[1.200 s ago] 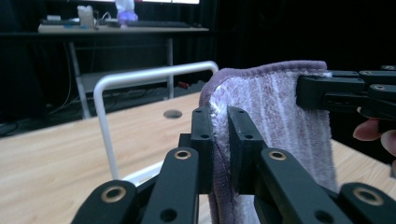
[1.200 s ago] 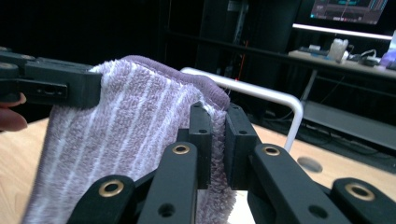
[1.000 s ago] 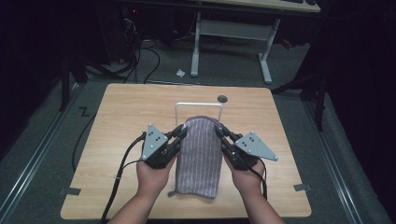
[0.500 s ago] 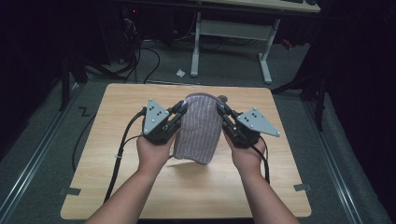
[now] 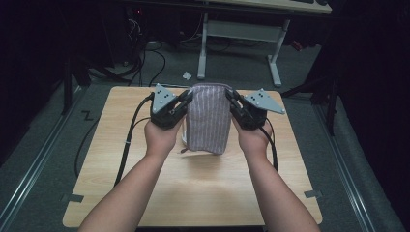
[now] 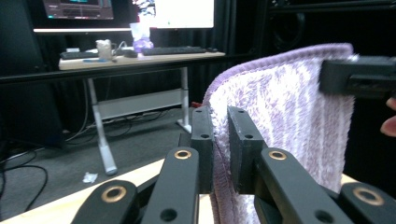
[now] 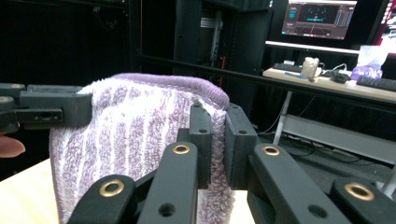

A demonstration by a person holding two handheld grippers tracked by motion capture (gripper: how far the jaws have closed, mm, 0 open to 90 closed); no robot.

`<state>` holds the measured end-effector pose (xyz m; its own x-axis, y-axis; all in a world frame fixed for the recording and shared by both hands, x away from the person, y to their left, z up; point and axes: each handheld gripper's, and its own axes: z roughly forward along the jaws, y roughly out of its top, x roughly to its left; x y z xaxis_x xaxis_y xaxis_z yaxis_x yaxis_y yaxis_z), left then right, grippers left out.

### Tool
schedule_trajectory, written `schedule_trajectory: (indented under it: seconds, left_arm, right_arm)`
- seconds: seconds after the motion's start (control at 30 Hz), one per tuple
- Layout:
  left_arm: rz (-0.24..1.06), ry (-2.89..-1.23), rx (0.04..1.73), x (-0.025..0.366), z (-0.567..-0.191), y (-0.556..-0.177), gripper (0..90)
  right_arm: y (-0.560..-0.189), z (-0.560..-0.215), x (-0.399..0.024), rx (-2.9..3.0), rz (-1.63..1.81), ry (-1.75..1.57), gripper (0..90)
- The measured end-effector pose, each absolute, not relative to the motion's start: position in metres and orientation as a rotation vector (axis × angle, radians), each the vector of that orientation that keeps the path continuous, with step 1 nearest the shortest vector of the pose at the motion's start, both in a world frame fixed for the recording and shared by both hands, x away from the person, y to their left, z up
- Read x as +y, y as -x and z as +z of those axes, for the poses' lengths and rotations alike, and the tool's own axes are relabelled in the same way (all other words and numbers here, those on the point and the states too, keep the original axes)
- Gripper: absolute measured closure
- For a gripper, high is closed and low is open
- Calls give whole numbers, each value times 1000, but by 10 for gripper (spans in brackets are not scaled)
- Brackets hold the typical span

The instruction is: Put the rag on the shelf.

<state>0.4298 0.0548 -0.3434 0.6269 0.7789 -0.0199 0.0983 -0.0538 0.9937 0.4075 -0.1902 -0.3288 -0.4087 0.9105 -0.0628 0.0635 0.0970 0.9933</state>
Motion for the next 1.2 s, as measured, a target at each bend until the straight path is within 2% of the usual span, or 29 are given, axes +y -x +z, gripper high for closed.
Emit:
schedule_trajectory:
  seconds: [0.5,0.7,1.2]
  left_arm:
    - [695,-1545,753,54,-318,-461,819]
    - [709,-1585,790,49,-314,-487,818]
    - [733,-1675,867,46,-334,-527,810]
  right_arm:
    - [-444,-310,-190,1589,1416,-975,838]
    - [-465,-309,-191,1592,1415,-987,837]
    - [-511,-327,-185,1695,1280,-1002,828]
